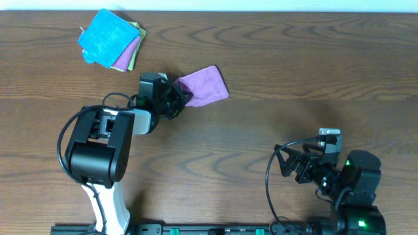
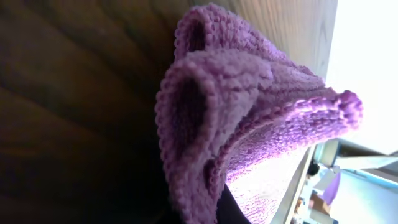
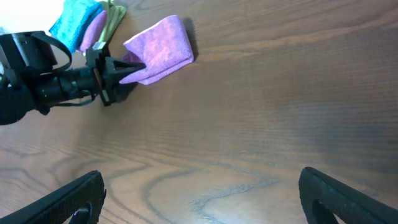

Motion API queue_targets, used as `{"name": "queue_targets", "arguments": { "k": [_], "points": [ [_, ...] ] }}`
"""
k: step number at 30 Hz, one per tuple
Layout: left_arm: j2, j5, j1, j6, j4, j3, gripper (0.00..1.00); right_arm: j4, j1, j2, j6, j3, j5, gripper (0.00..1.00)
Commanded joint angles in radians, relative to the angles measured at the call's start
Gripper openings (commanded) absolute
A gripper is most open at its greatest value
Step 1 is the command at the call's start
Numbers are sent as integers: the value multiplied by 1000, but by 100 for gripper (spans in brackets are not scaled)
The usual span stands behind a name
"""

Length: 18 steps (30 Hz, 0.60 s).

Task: Fold the cloth
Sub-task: 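Carry the folded cloth with the left gripper onto the cloth stack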

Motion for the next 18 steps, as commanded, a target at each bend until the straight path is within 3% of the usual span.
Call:
{"name": "queue_targets", "arguments": {
  "k": [1,6,11,18],
  "points": [
    [47,25,10,8,27,-8,6,-2,-8,-8,12,-2,-10,99],
    [-29,88,49,12,-11,119,6,-1,-8,-8,12,-2,-10,99],
    [-140,38,129,33,-245,336,6,-2,-8,-8,12,-2,-10,99],
    [-145,-59,212,89,-516,626,6,-2,-8,-8,12,-2,-10,99]
  ]
}}
